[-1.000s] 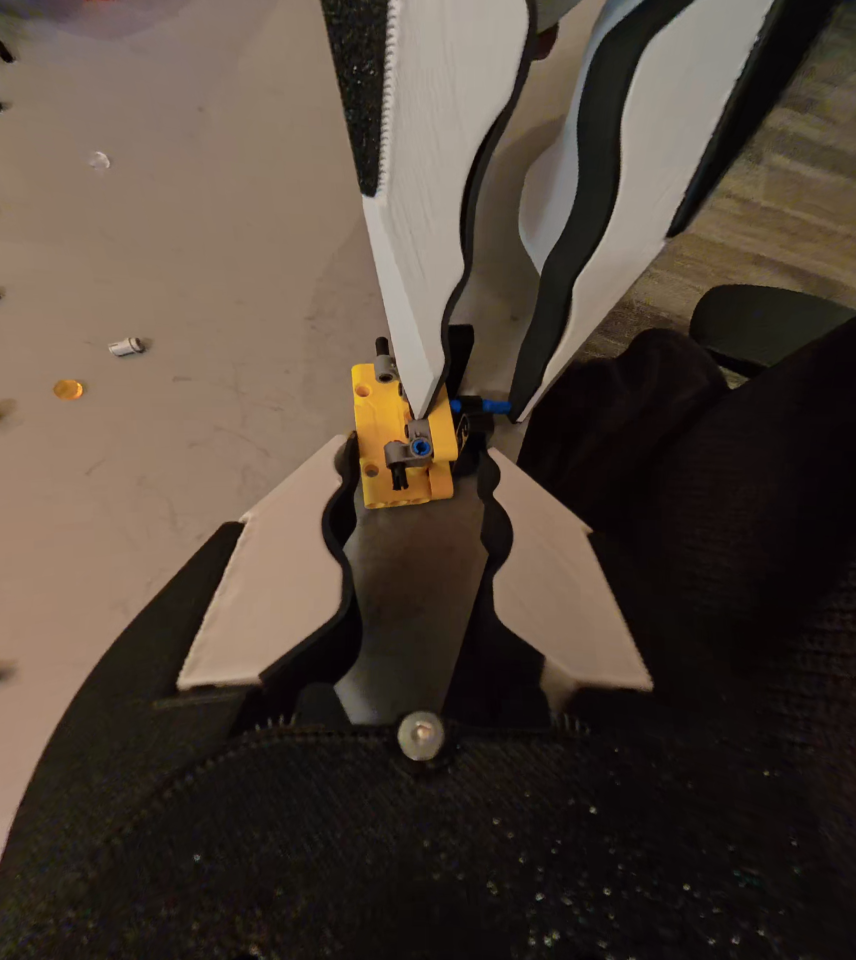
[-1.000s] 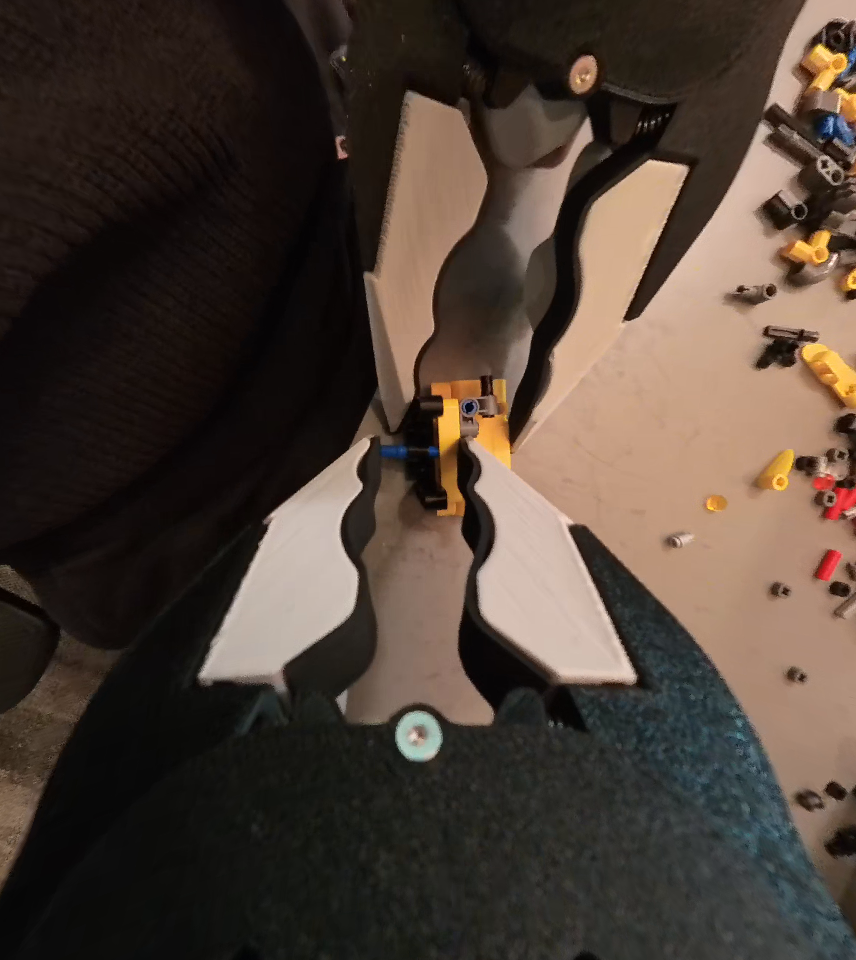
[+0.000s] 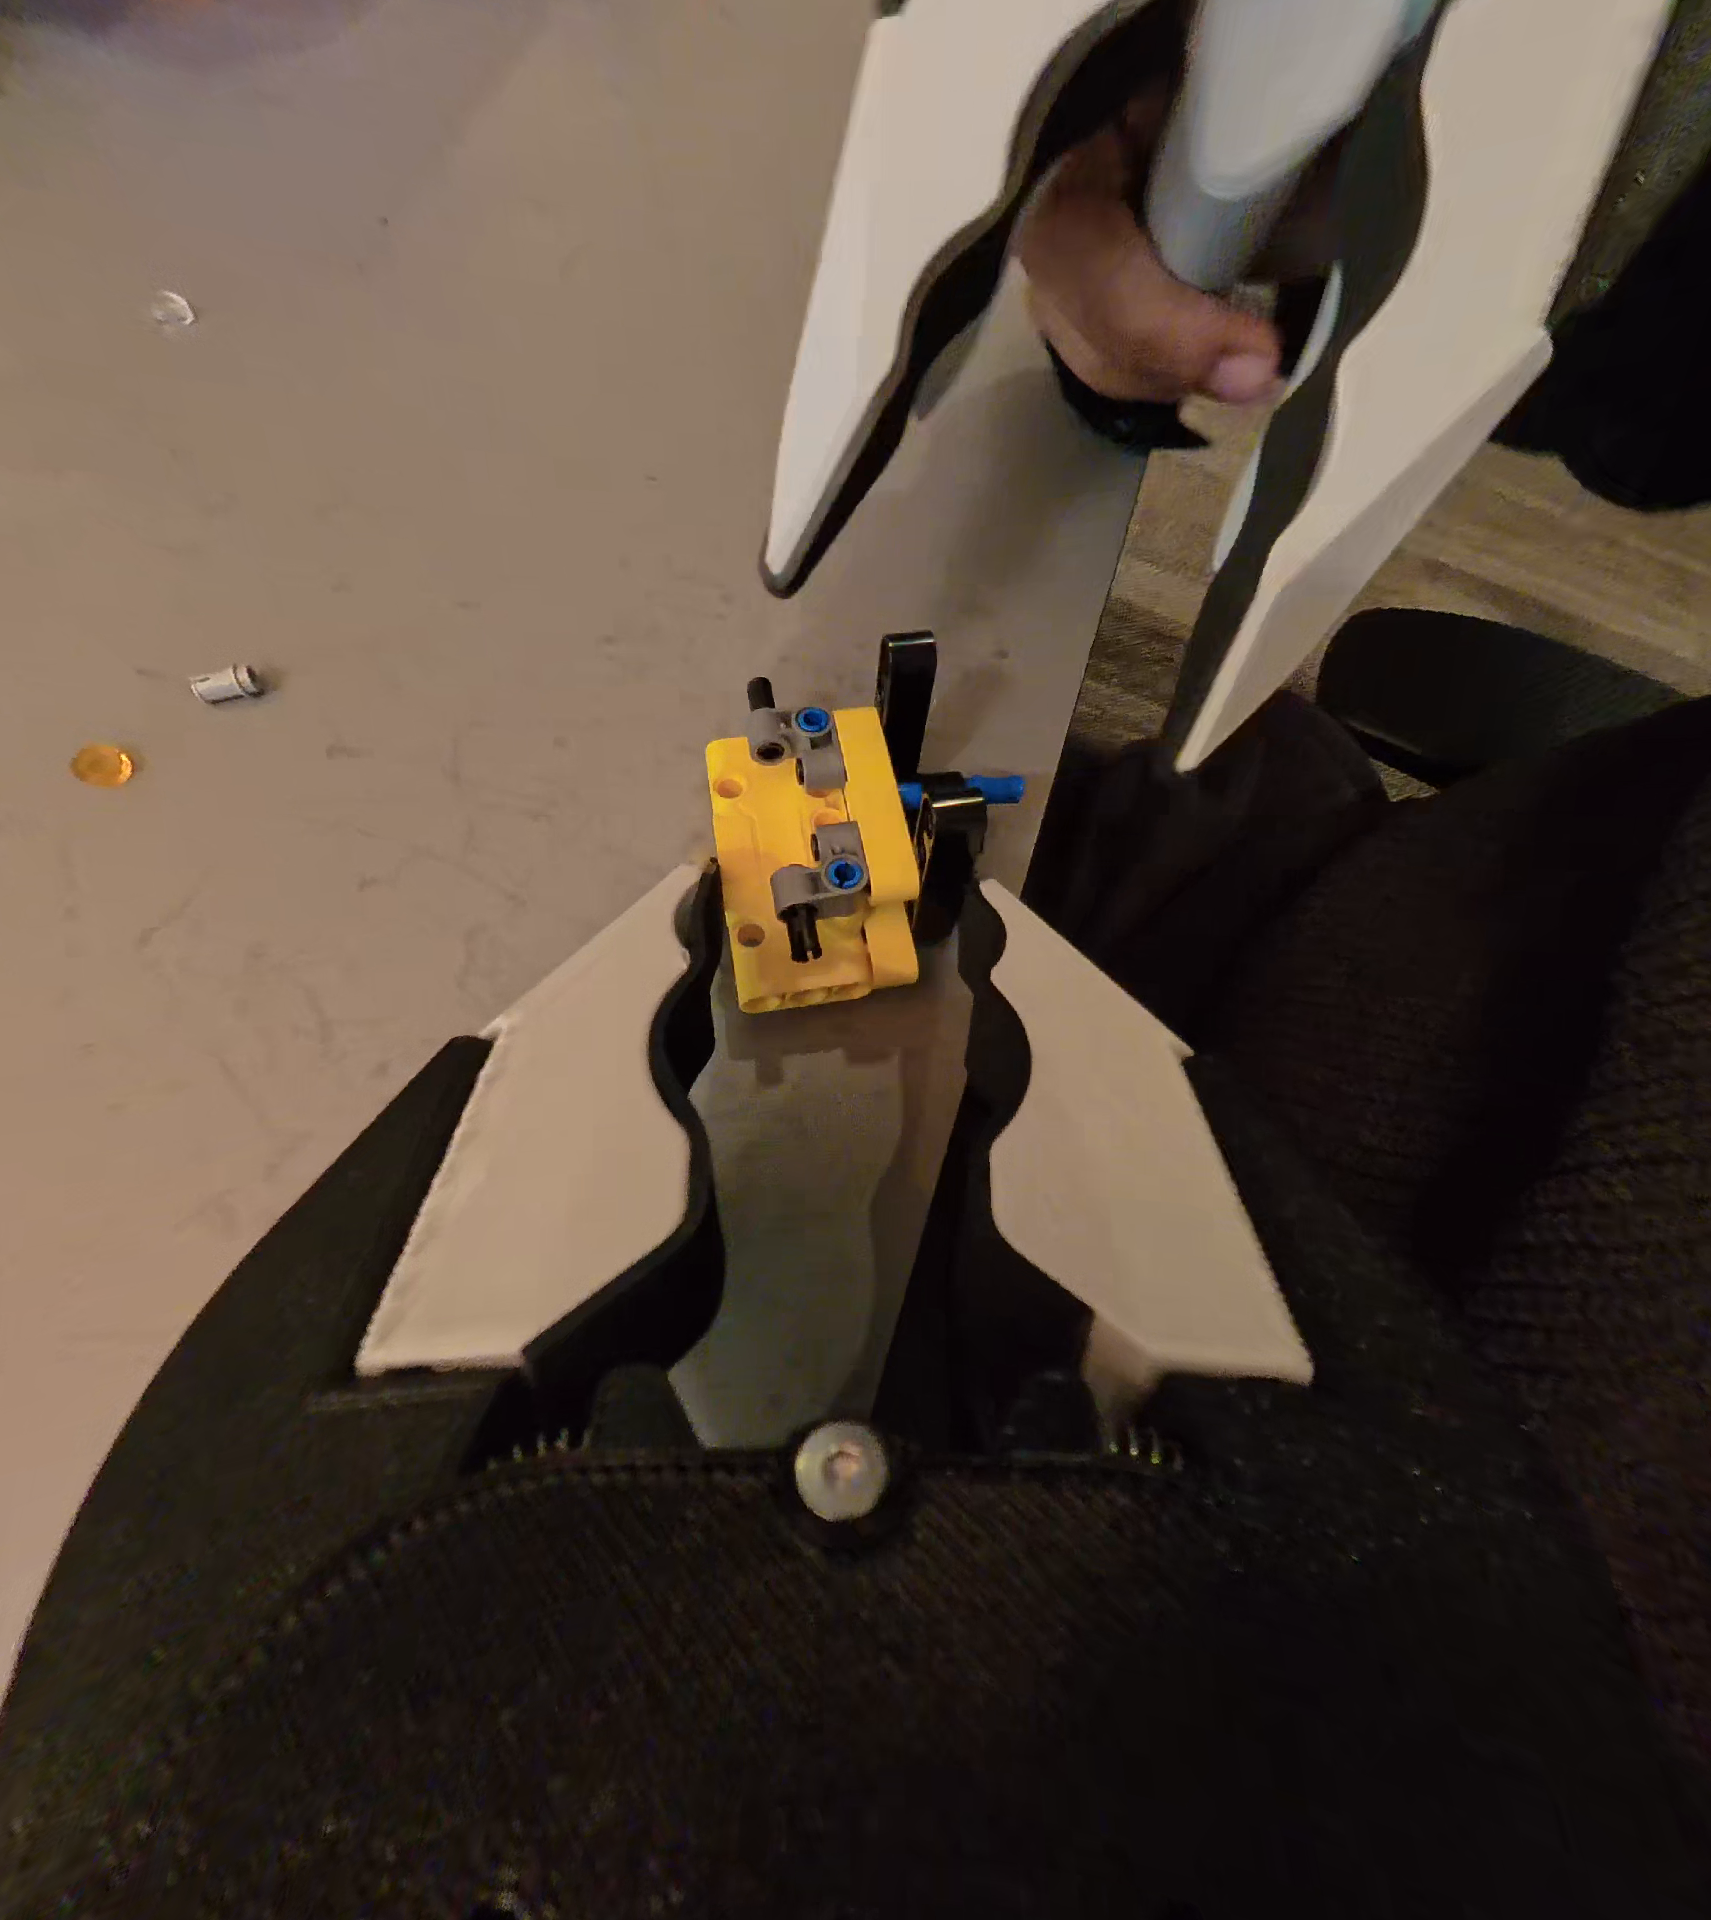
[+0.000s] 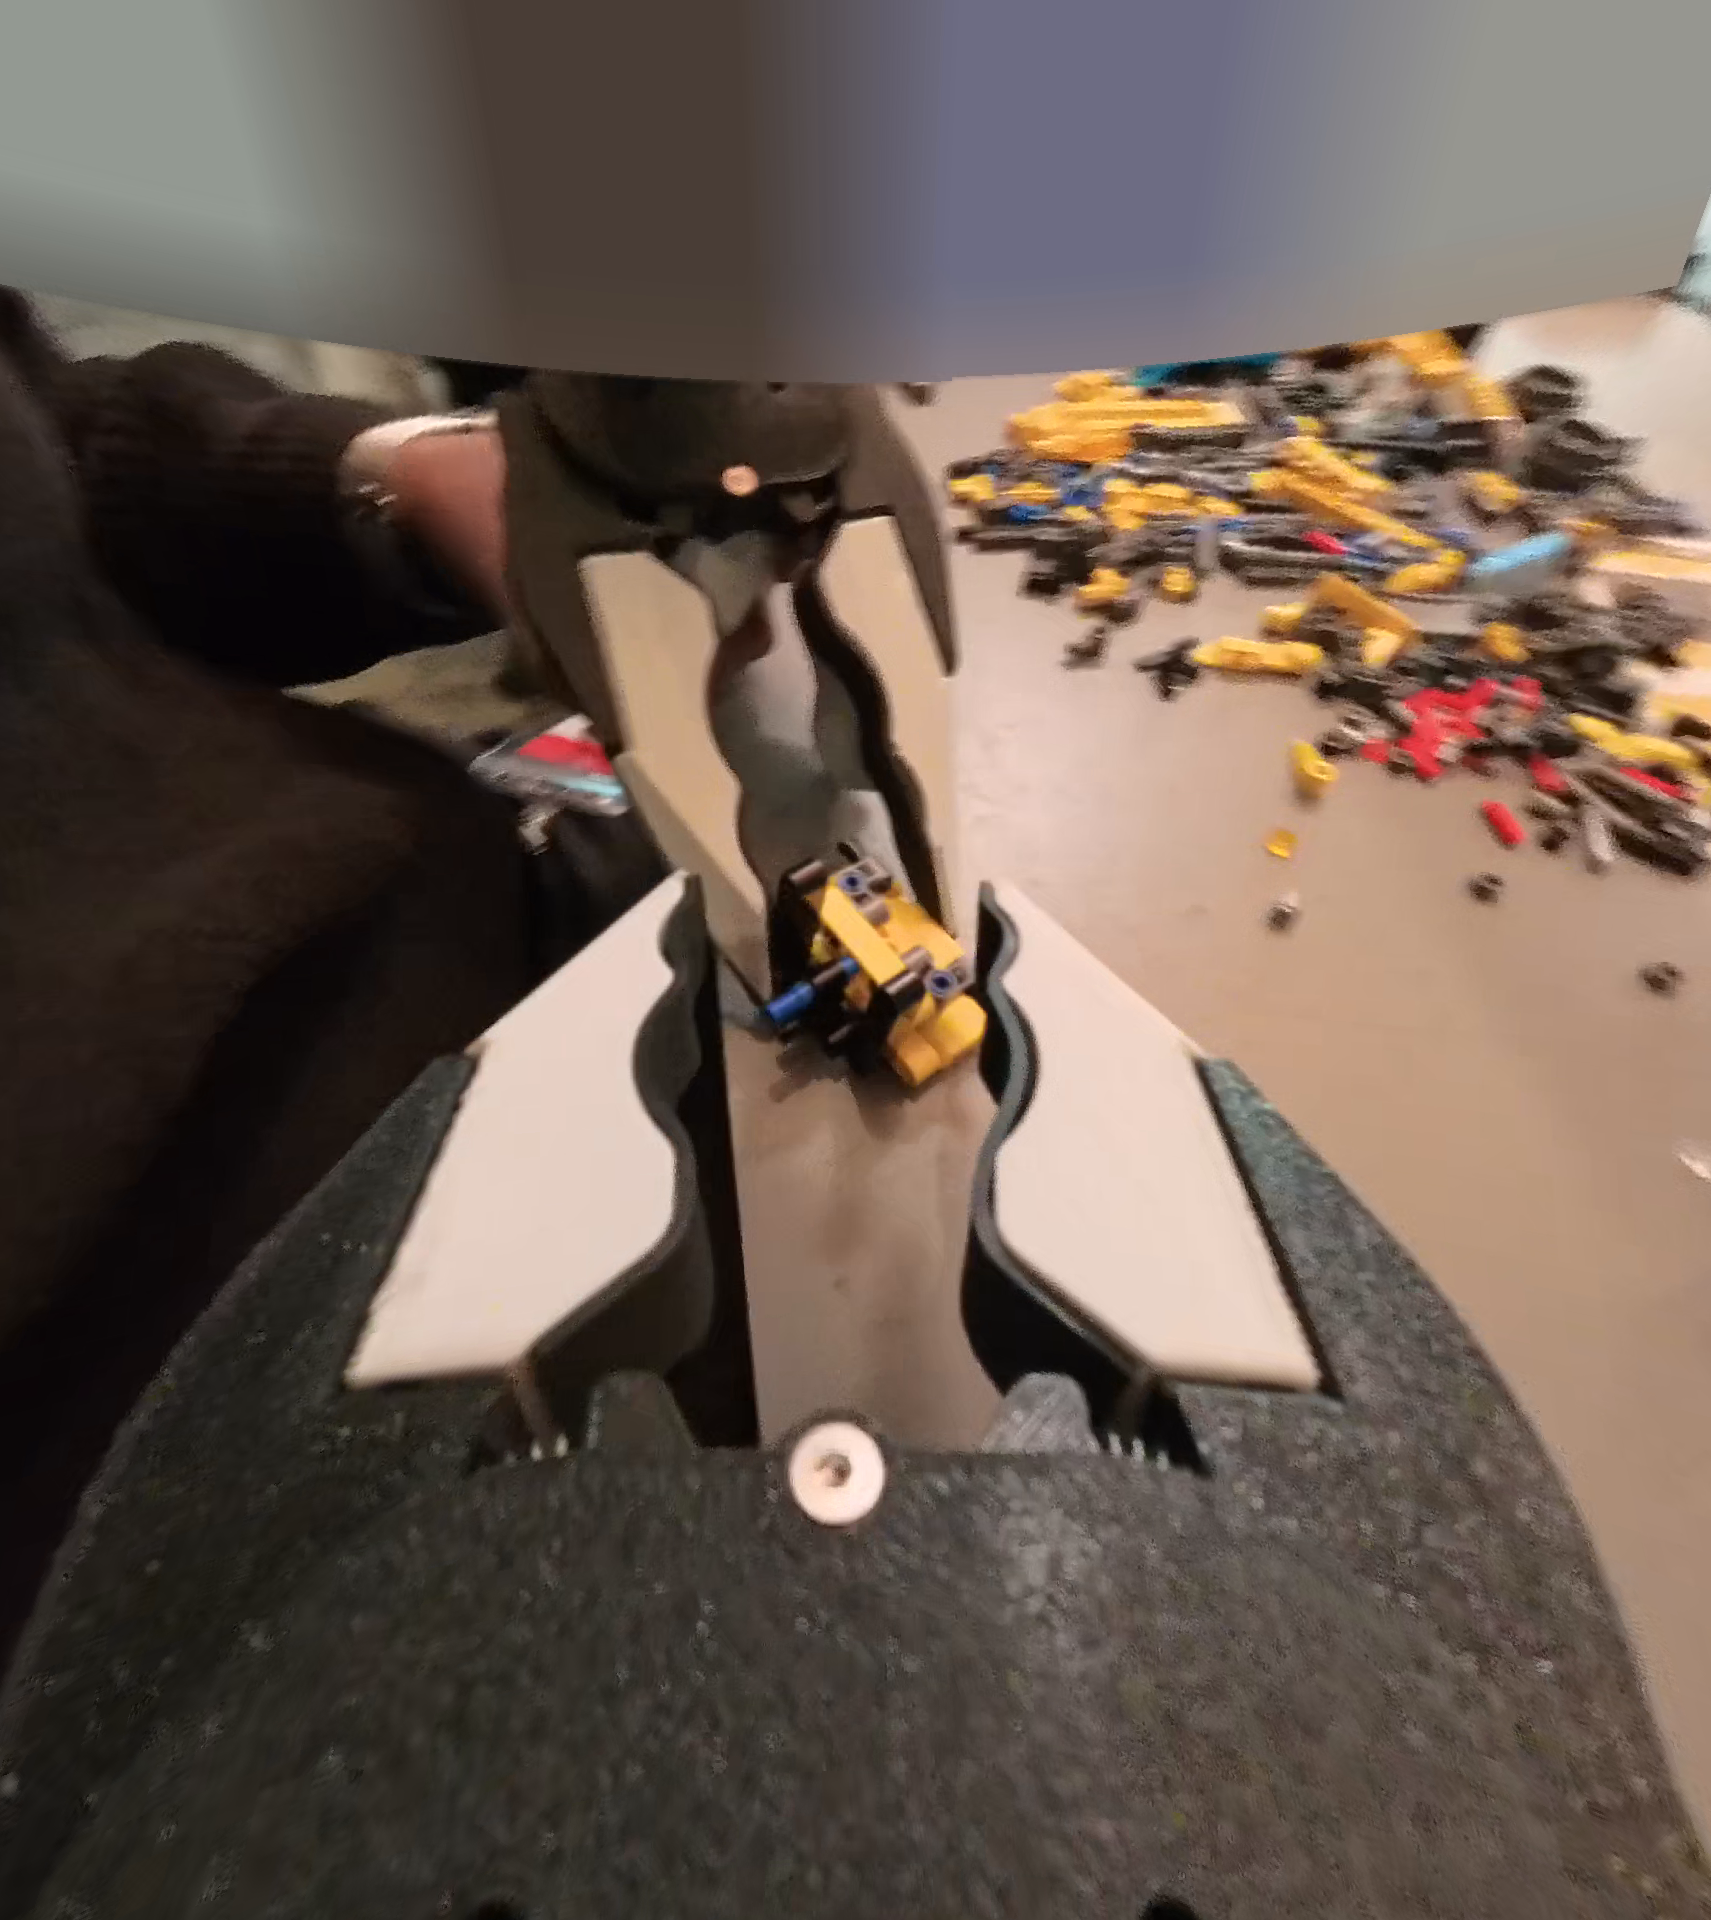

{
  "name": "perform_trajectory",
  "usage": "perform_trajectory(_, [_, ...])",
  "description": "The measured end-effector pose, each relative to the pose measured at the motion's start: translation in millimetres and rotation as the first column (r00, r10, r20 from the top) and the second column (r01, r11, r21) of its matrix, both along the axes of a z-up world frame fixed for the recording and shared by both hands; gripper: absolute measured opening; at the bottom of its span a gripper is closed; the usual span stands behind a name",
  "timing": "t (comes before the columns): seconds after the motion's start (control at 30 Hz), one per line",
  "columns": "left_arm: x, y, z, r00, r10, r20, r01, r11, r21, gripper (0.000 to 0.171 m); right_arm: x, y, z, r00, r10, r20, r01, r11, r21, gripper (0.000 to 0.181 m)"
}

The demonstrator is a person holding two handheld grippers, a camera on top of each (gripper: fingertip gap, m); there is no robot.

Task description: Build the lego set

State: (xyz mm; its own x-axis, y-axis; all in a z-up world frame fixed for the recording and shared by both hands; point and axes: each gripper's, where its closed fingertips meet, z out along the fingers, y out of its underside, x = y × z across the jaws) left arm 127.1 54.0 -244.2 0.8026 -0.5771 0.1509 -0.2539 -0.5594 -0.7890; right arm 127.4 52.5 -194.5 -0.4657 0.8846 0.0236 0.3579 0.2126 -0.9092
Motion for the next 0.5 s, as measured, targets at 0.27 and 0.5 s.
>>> perform_trajectory(0.27, [7,-1,1,0.996,0.083,-0.015,-0.082,0.995,0.053,0.084,25,20,-19,0.868,-0.492,-0.067,0.496,0.865,0.070,0.035])
perform_trajectory(0.5, [-3,-2,52,0.924,0.141,0.356,-0.156,0.988,0.014,0.060,16,-2,-33,0.863,-0.504,-0.042,0.501,0.863,-0.060,0.028])
